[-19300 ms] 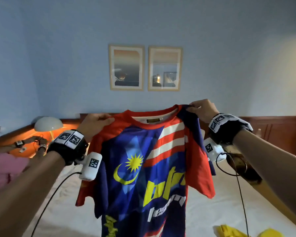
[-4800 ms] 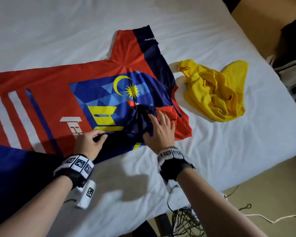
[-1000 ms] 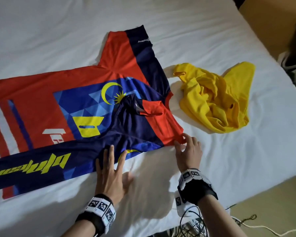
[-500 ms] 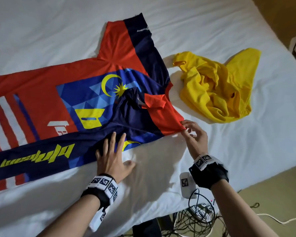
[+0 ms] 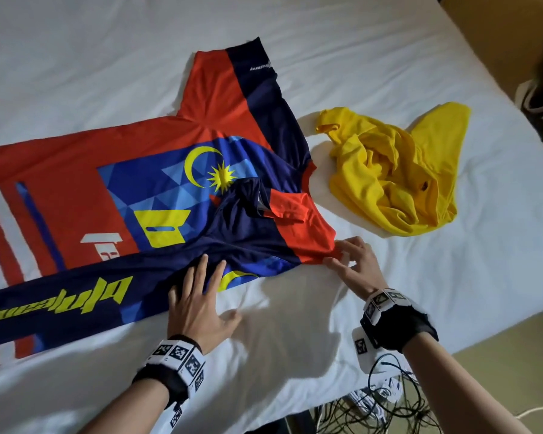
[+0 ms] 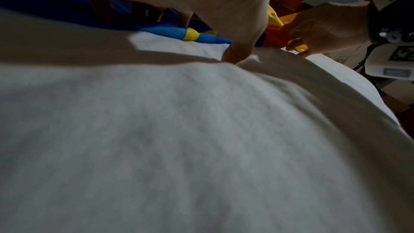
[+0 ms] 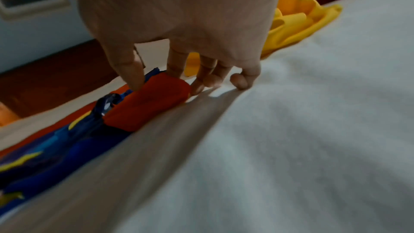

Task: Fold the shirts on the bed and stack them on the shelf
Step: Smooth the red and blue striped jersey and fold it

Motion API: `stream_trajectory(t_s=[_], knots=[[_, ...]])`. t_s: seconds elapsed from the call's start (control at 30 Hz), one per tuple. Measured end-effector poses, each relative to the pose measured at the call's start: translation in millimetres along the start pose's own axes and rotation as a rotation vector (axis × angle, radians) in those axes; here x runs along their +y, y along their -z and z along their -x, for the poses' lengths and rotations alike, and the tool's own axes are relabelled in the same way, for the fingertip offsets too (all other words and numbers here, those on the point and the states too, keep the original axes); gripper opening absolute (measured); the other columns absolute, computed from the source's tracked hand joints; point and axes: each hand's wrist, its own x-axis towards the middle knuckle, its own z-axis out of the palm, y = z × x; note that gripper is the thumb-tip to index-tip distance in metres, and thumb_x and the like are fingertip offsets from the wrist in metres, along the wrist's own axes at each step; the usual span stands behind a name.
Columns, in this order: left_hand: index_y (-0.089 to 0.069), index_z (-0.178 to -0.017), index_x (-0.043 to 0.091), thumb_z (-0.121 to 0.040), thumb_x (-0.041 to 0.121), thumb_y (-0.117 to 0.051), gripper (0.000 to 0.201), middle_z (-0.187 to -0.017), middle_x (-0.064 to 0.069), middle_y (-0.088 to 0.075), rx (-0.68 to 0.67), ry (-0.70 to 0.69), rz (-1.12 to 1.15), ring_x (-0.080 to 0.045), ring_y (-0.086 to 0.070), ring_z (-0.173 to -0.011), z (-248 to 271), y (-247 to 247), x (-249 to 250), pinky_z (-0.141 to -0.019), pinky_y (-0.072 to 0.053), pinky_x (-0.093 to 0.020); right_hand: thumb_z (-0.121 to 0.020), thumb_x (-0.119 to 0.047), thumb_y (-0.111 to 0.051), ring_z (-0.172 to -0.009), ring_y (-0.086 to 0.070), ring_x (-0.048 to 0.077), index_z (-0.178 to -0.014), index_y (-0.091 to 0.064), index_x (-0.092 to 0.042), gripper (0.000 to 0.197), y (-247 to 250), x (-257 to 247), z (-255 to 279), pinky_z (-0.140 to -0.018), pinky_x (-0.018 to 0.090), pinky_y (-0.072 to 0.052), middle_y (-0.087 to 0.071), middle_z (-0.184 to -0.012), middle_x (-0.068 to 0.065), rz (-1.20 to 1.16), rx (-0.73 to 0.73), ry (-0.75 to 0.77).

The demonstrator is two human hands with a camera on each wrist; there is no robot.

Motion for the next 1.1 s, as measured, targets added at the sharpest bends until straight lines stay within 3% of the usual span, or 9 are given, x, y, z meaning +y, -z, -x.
stream_trajectory(t_s=[0.23, 0.33, 0.43, 0.53, 0.67, 0.8, 0.97, 1.03, 1.1], knots=[[-0.051, -0.136, 0.028, -0.056, 0.064, -0.058, 0.088, -0.146, 0.0, -0.044, 0.036, -0.01, 0.078, -0.028, -0.046, -0.125, -10.4, 13.2, -2.7, -0.089, -0.043, -0.052, -0.078, -0.015, -0.07, -0.09, -0.06, 0.027, -0.093, -0.071, -0.023, 0.018, 8.9, -2.1, -4.8, -0.072, 0.03, -0.044, -0.056, -0.096, 0.002, 0.14, 0.26, -0.111], [-0.06, -0.122, 0.02, -0.064, 0.06, -0.056, 0.071, -0.117, -0.001, -0.062, 0.208, 0.014, 0.238, -0.029, -0.058, -0.105, -43.8, 30.0, -2.7, -0.084, -0.049, -0.046, -0.071, -0.011, -0.07, -0.096, -0.055, 0.027, -0.101, -0.066, -0.021, 0.032, -4.3, -25.9, -17.0, -0.077, 0.041, -0.051, -0.055, -0.105, 0.002, 0.143, 0.388, 0.155], [-0.062, -0.115, 0.017, -0.071, 0.05, -0.055, 0.056, -0.11, -0.005, -0.062, 0.304, 0.01, 0.294, -0.033, -0.059, -0.102, -91.2, 43.6, 4.4, -0.081, -0.051, -0.047, -0.068, -0.023, -0.074, -0.102, -0.051, 0.032, -0.111, -0.065, -0.018, 0.044, -20.7, -56.9, -47.1, -0.084, 0.043, -0.047, -0.057, -0.115, 0.006, 0.324, 0.237, 0.388], [-0.059, -0.124, 0.015, -0.077, 0.039, -0.069, 0.053, -0.118, -0.01, -0.061, 0.219, 0.07, 0.332, -0.035, -0.056, -0.109, -130.8, 51.0, 15.4, -0.086, -0.049, -0.047, -0.07, -0.036, -0.071, -0.113, -0.045, 0.03, -0.12, -0.061, -0.028, 0.052, -26.9, -84.5, -75.3, -0.085, 0.043, -0.04, -0.053, -0.122, 0.001, 0.63, 0.05, 0.343], [-0.057, -0.13, 0.015, -0.081, 0.024, -0.072, 0.052, -0.112, -0.013, -0.067, 0.042, 0.197, 0.458, -0.034, -0.061, -0.107, -164.9, 55.0, 15.9, -0.09, -0.048, -0.042, -0.078, -0.039, -0.06, -0.116, -0.045, 0.025, -0.108, -0.069, -0.034, 0.031, -11.6, -117.1, -103.3, -0.089, 0.041, -0.038, -0.057, -0.117, -0.004, 0.82, -0.068, 0.313], [-0.064, -0.082, 0.007, -0.086, 0.024, -0.06, 0.018, -0.089, -0.022, -0.068, 0.033, 0.165, 0.548, -0.04, -0.062, -0.091, -171.6, 55.4, 12.7, -0.066, -0.036, -0.036, -0.069, -0.051, -0.056, -0.099, -0.063, 0.03, -0.095, -0.074, -0.034, 0.035, 18.5, -150.3, -124.2, -0.084, 0.04, -0.052, -0.068, -0.102, 0.002, 0.707, -0.213, 0.281], [-0.066, -0.101, 0.0, -0.093, 0.016, -0.059, 0.02, -0.1, -0.028, -0.067, 0.107, 0.223, 0.597, -0.043, -0.06, -0.097, -162.2, 51.7, 14.2, -0.073, -0.039, -0.038, -0.081, -0.035, -0.053, -0.108, -0.053, 0.034, -0.117, -0.063, -0.024, 0.038, 6.4, -160.1, -130.7, -0.086, 0.047, -0.044, -0.061, -0.119, 0.003, 0.397, 0.374, 0.44], [-0.066, -0.101, 0.0, -0.094, 0.018, -0.058, 0.021, -0.097, -0.028, -0.067, 0.142, 0.26, 0.627, -0.044, -0.059, -0.094, -162.1, 50.8, 13.5, -0.068, -0.033, -0.035, -0.083, -0.032, -0.052, -0.109, -0.051, 0.036, -0.124, -0.058, -0.018, 0.044, -12.2, -144.8, -118.7, -0.083, 0.046, -0.044, -0.056, -0.124, 0.007, 0.371, 0.431, 0.419], [-0.065, -0.099, -0.002, -0.095, 0.02, -0.057, 0.024, -0.095, -0.027, -0.066, 0.154, 0.283, 0.65, -0.044, -0.059, -0.092, -164.9, 50.1, 11.9, -0.067, -0.032, -0.033, -0.079, -0.023, -0.053, -0.094, -0.058, 0.035, -0.108, -0.064, -0.013, 0.032, -32.0, -124.5, -100.0, -0.075, 0.042, -0.05, -0.062, -0.106, 0.011, 0.261, 0.353, 0.469]])
